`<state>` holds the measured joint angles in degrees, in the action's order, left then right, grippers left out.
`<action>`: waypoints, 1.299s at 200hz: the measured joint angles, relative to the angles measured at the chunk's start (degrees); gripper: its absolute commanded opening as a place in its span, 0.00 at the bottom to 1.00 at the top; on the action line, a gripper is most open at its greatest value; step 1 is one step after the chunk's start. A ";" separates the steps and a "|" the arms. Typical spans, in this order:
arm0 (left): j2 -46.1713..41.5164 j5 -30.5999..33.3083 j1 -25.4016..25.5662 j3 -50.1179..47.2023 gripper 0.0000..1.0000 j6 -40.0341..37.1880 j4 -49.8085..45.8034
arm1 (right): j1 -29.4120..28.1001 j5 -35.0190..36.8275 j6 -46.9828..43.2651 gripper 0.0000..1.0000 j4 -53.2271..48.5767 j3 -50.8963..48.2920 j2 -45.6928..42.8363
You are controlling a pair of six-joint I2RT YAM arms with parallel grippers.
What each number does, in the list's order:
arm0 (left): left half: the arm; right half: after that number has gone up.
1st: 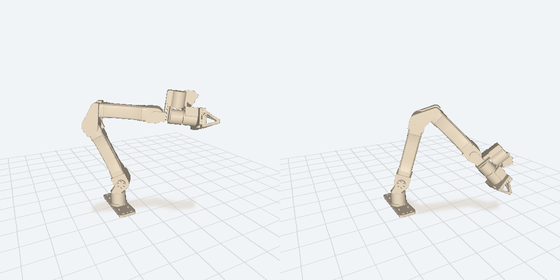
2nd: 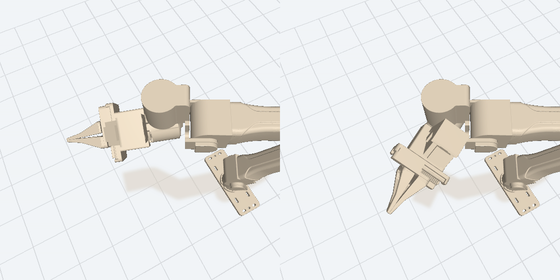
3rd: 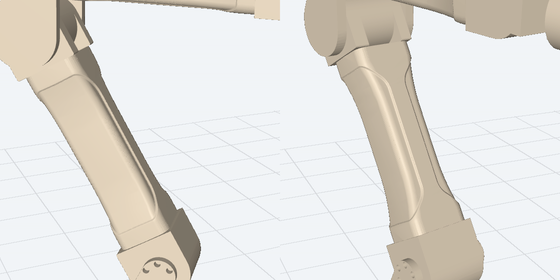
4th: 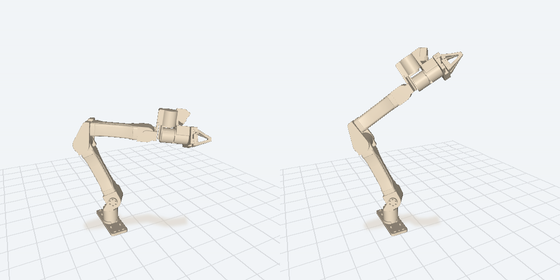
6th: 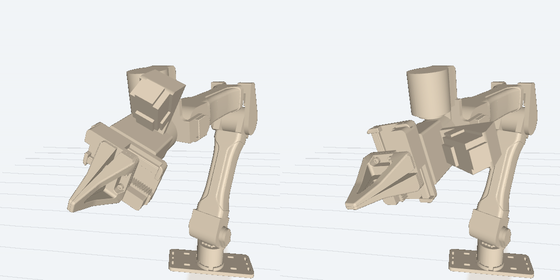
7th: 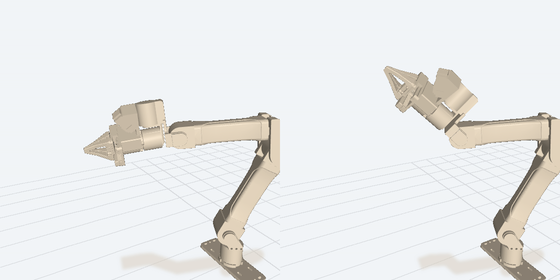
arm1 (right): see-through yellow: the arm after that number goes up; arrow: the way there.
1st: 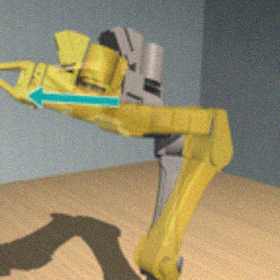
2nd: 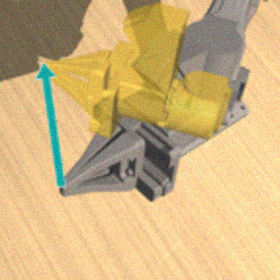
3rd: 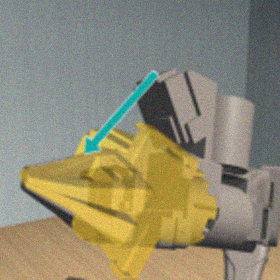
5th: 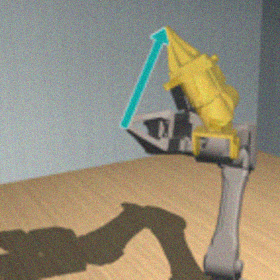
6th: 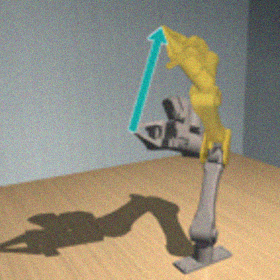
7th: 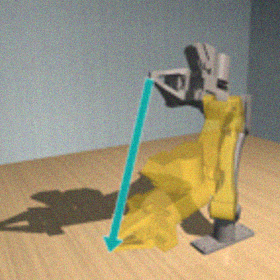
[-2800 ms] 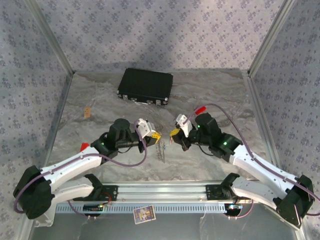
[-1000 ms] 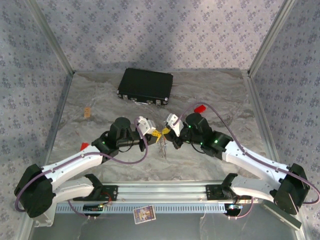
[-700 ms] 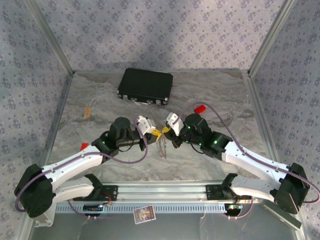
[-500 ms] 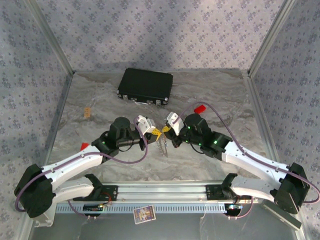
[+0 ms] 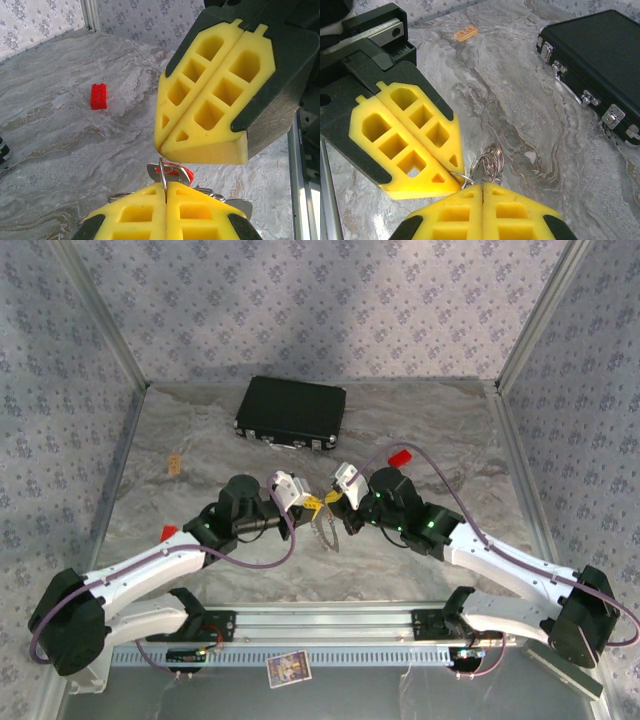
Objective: Put the keys on the keyring
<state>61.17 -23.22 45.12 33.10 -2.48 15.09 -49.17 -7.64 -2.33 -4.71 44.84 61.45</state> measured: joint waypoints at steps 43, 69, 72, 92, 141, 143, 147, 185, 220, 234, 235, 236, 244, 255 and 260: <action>-0.15 0.33 0.00 -1.01 0.00 0.04 1.68 | 0.02 -0.33 1.29 0.00 2.36 -1.03 -0.35; -0.31 0.57 0.00 -1.79 0.00 0.96 3.61 | 0.04 -0.66 2.12 0.00 5.18 -2.36 -0.44; -0.31 0.57 0.00 -1.86 0.00 1.18 3.93 | 0.04 -0.66 2.16 0.00 5.46 -2.47 -0.44; -0.42 0.66 0.00 -2.60 0.00 2.84 6.08 | 0.04 -0.42 2.80 0.00 7.41 -2.99 -0.44; -0.42 1.38 0.00 -4.48 0.00 7.96 11.02 | -0.09 0.94 4.31 0.00 11.82 -4.66 -0.44; -0.42 1.44 0.00 -4.55 0.00 8.13 11.17 | -0.11 1.05 4.33 0.00 11.98 -4.72 -0.44; -0.42 1.49 0.00 -4.72 0.00 8.52 11.58 | -0.15 1.22 4.52 0.00 12.26 -4.83 -0.44; -0.35 2.08 0.00 -5.86 0.00 11.23 14.58 | -0.76 3.69 6.29 0.00 14.73 -5.86 -0.44; -0.28 2.82 0.00 -6.08 0.00 11.74 15.67 | -1.14 5.27 8.37 0.00 15.39 -5.86 -0.44; -0.26 3.37 0.09 -6.10 0.00 11.19 15.67 | -1.25 5.68 9.22 0.00 15.45 -5.86 -0.42; -0.26 3.39 0.09 -6.10 0.00 11.13 15.67 | -1.25 5.75 9.31 0.00 15.45 -5.86 -0.42; -0.26 3.41 0.11 -6.10 0.00 11.10 15.67 | -1.25 5.77 9.35 0.00 15.45 -5.86 -0.42; -0.26 3.82 0.39 -6.14 0.00 10.49 15.65 | -1.25 5.99 9.88 0.00 15.45 -5.86 -0.42; -0.26 4.66 0.90 -6.23 0.00 9.51 15.65 | -1.25 6.43 10.58 0.00 15.45 -5.86 -0.42; -0.26 5.03 1.11 -6.27 0.00 9.03 15.65 | -1.25 6.47 10.97 0.00 15.43 -5.86 -0.42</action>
<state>60.90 -18.20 46.24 26.83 6.55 30.74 -50.41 -1.17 8.64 10.72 38.98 61.04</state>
